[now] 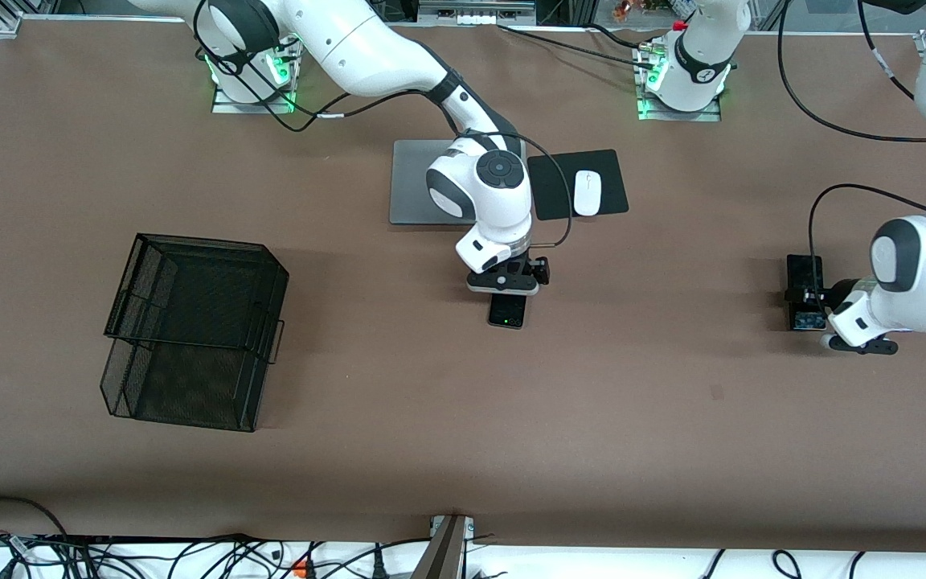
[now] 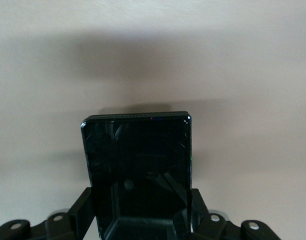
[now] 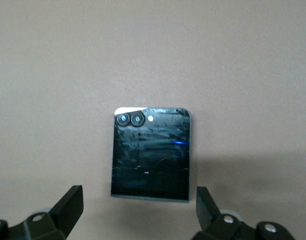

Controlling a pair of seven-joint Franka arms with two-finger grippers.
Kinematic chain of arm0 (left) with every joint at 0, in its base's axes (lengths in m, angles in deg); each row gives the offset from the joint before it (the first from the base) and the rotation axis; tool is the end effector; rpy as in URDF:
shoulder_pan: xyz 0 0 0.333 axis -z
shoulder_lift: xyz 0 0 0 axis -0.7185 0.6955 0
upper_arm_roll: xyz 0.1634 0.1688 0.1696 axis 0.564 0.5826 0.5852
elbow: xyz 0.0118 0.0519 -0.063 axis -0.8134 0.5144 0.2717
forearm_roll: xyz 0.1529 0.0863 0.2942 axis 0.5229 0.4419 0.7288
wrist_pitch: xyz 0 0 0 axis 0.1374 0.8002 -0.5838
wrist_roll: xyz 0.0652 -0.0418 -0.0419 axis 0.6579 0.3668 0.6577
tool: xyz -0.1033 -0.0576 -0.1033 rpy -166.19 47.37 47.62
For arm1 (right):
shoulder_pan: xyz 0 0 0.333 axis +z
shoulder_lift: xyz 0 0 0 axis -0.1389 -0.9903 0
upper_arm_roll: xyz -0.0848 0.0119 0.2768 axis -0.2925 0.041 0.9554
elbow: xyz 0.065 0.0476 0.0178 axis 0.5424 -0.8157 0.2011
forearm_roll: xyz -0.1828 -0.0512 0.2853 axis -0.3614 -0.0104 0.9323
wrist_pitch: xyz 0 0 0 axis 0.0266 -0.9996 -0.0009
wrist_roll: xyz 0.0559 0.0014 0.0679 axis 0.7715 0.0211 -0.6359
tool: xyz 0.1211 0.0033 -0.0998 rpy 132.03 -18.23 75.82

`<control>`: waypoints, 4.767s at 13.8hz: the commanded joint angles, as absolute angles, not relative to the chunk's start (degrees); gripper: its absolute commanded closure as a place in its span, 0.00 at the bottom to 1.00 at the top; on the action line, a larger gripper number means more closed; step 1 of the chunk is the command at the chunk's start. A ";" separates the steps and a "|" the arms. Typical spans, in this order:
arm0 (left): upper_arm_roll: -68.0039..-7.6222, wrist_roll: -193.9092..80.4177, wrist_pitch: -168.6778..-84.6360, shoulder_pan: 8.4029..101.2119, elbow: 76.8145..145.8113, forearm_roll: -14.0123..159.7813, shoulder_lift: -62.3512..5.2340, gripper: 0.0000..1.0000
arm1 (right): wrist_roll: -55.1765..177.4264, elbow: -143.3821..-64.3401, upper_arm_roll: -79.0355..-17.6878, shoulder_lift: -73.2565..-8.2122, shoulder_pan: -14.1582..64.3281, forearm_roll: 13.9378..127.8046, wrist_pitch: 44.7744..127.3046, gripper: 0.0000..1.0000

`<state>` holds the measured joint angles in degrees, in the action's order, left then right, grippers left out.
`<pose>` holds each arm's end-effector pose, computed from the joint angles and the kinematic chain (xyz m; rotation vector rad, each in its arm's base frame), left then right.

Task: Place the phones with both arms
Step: 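Grasp the black phone with the left gripper while the right gripper grasps the flip phone, then carry the black phone midtable while the right gripper drops the flip phone in the basket, then move the left gripper to the white phone while the right gripper reaches the black phone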

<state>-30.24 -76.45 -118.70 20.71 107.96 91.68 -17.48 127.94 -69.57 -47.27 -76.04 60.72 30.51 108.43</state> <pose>0.5341 0.1627 0.1756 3.0137 -0.0794 -0.6097 0.4800 0.5612 0.1699 -2.9660 0.2227 -0.3470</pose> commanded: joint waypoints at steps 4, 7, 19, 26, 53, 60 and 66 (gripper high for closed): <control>-36.35 -66.91 -100.75 24.92 95.82 88.29 -18.58 0.73 | 130.32 -66.36 -51.17 -80.99 62.04 29.28 111.83 0.00; -39.08 -61.37 -99.93 27.38 94.83 88.29 -18.58 0.73 | 130.40 -64.43 -51.61 -81.96 62.13 29.28 111.83 0.00; -44.71 -48.08 -102.57 32.05 94.75 76.43 -18.23 0.78 | 129.09 -63.64 -52.75 -82.14 63.01 26.91 106.67 0.73; -44.80 -48.25 -104.40 33.97 93.52 72.48 -17.01 0.78 | 110.75 -68.71 -52.67 -63.89 56.69 33.65 82.69 0.76; -39.00 -47.49 -91.93 31.04 98.17 99.01 -23.07 0.00 | 53.41 -117.46 -82.38 -33.62 43.58 46.77 97.19 0.00; -39.00 -68.86 -103.24 14.05 101.77 105.61 -22.36 0.00 | 70.42 -98.28 -82.02 -36.68 56.29 46.77 78.00 0.00; -39.00 -83.75 -128.99 1.92 111.25 105.61 -22.63 0.00 | 88.99 -83.36 -77.91 -53.80 69.95 51.15 79.05 0.00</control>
<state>-37.92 -80.53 -122.61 5.10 106.96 104.32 -21.33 86.00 -92.65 -79.28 -45.19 69.68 48.00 80.11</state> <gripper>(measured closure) 0.000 0.000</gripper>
